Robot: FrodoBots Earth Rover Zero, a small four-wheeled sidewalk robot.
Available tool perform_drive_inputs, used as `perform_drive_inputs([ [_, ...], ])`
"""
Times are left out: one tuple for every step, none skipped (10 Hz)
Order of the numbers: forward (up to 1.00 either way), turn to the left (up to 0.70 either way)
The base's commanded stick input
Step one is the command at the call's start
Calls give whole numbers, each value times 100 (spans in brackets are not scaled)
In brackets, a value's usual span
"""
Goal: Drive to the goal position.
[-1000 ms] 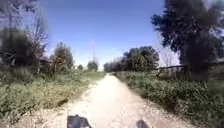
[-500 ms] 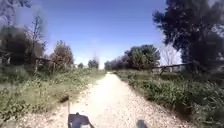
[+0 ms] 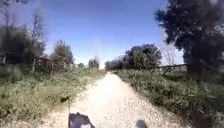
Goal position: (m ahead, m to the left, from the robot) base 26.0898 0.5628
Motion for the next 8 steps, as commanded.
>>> perform_drive_inputs([
  [50, 0],
  [50, 0],
  [50, 0],
  [50, 0],
  [50, 0],
  [50, 0],
  [50, 0],
  [50, 0],
])
